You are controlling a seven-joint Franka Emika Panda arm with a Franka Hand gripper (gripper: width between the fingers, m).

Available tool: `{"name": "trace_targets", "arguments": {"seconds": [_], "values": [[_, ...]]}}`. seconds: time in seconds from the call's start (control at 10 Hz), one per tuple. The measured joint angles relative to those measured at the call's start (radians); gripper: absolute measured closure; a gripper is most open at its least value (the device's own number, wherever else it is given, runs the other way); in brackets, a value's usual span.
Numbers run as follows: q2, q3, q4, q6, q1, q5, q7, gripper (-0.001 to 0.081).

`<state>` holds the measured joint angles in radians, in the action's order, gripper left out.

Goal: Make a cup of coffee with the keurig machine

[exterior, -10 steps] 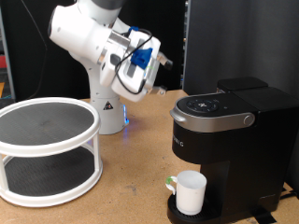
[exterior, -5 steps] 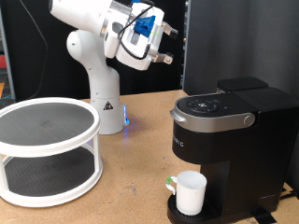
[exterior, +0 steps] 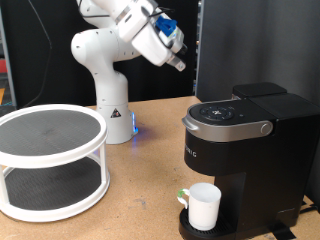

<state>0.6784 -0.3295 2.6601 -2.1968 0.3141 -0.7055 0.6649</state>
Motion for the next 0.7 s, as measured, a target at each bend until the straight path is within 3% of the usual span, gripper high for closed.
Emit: {"name": "trace_targets", "arguments": {"seconds": [0.2, 0.3, 0.4, 0.7], "values": [[-0.027, 0.025, -0.047, 0.041, -0.002, 0.082, -0.023, -0.0002], [-0.026, 0.025, -0.044, 0.035, -0.002, 0.07, -0.022, -0.0002], [-0.026, 0.03, -0.045, 0.039, -0.003, 0.125, -0.008, -0.0002], [-0.054, 0.101, -0.121, 0.146, -0.004, 0.391, -0.009, -0.0002]]}}
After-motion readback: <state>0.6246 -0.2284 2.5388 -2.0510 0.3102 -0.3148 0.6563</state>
